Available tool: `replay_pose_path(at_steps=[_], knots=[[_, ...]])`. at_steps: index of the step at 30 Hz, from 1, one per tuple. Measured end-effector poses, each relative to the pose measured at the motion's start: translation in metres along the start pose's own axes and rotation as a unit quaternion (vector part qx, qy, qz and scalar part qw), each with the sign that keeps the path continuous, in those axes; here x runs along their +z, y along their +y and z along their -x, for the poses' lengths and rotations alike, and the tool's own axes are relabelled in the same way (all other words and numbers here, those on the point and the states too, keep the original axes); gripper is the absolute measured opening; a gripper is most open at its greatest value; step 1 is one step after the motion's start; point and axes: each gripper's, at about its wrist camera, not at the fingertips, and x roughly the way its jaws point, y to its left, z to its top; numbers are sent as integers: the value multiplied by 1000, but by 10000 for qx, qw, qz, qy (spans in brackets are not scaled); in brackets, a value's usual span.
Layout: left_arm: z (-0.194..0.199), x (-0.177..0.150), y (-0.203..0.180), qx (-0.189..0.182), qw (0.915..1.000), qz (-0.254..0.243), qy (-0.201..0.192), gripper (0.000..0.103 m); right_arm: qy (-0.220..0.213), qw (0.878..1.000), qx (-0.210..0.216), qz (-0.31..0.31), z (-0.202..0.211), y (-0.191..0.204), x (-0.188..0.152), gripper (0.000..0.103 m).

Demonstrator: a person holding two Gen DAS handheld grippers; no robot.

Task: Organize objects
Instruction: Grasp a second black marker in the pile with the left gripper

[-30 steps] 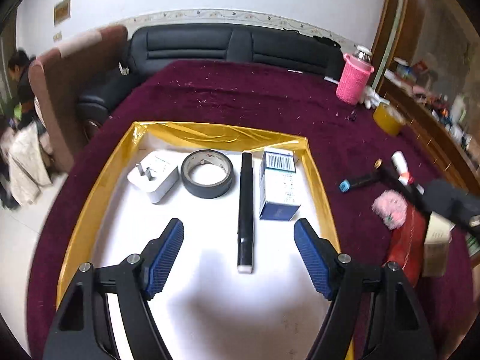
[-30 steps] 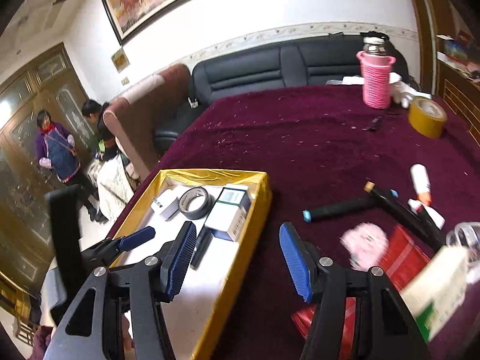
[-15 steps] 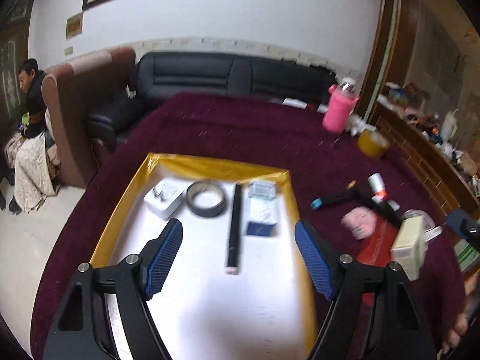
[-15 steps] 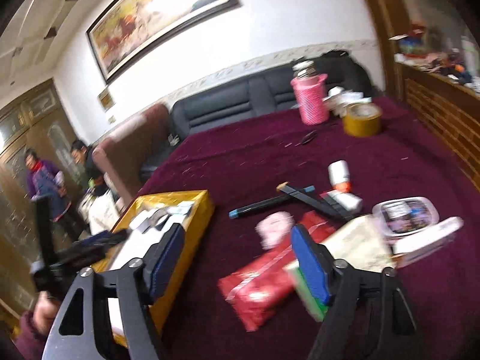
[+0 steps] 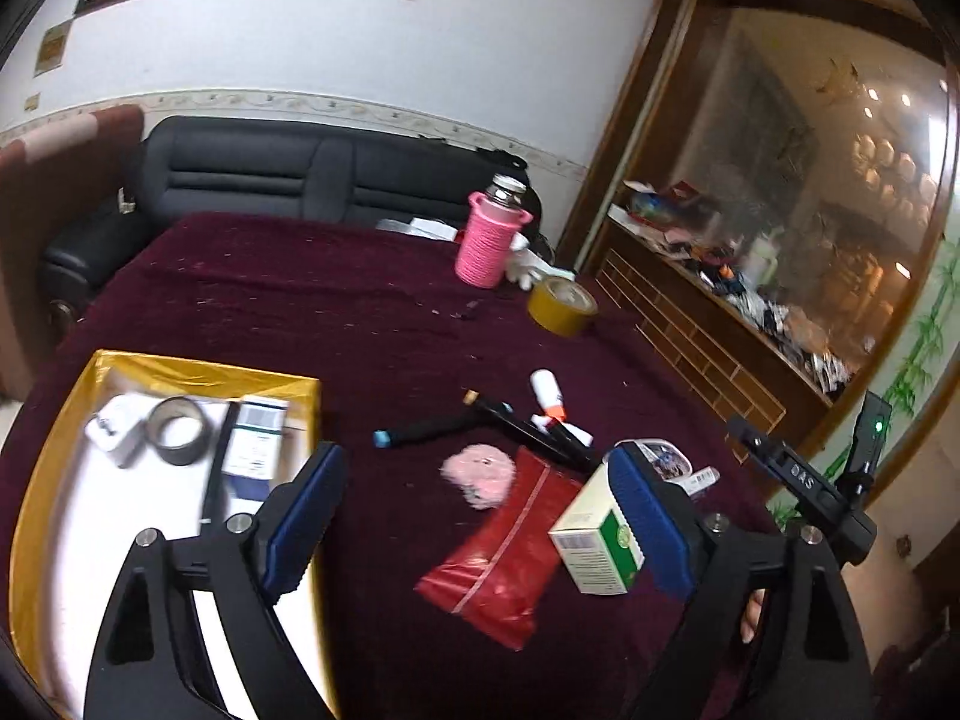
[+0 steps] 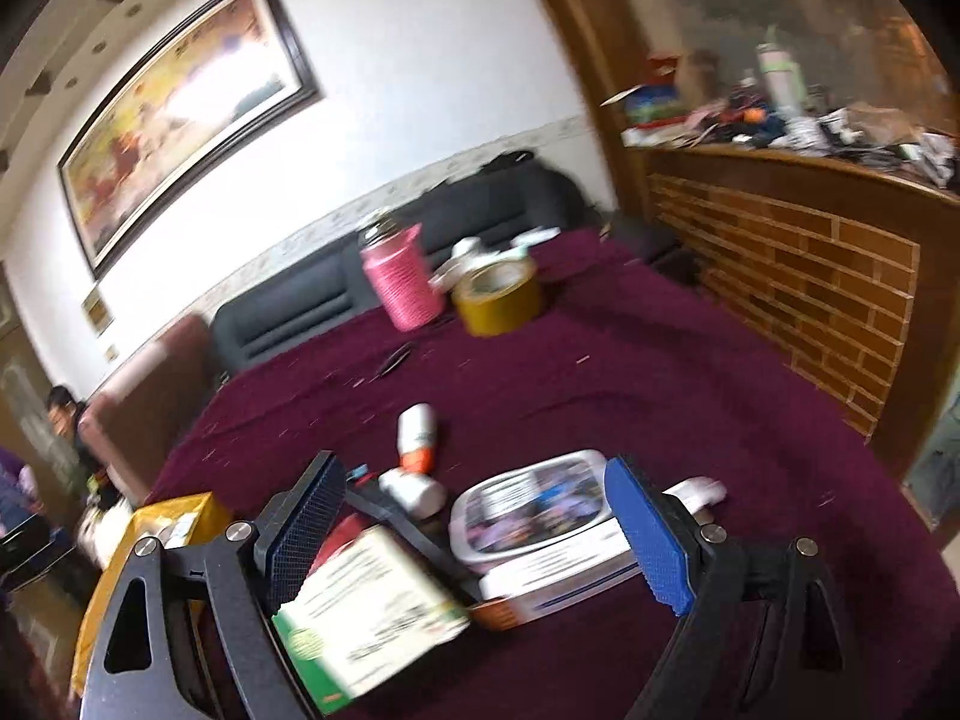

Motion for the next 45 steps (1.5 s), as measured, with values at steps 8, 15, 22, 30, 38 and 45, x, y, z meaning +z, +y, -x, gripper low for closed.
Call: replay_pose_path(at_steps=[8, 15, 22, 30, 38, 45], knots=[[-50, -25, -44, 503, 9899, -1210, 548, 88, -31, 9994, -303, 154, -15, -9, -10, 92], [-93, -29, -37, 896, 9843, -1240, 881, 88, 203, 9989, -229, 348, -22, -2, -17, 92], [-147, 0, -21, 1330, 9747, -1448, 1065, 85, 388, 9989, -217, 127, -29, -12, -20, 93], [-218, 6, -18, 1479, 9422, -2334, 1893, 33, 555, 9983, -191, 42, -34, -15, -21, 93], [-251, -6, -30, 1220, 9320, -2716, 2067, 32, 776, 9969, -113, -25, -43, -18, -23, 93], [-245, -10, -30, 1257, 9399, -2325, 2163, 14, 791, 9967, -141, 93, -43, -13, -24, 93]])
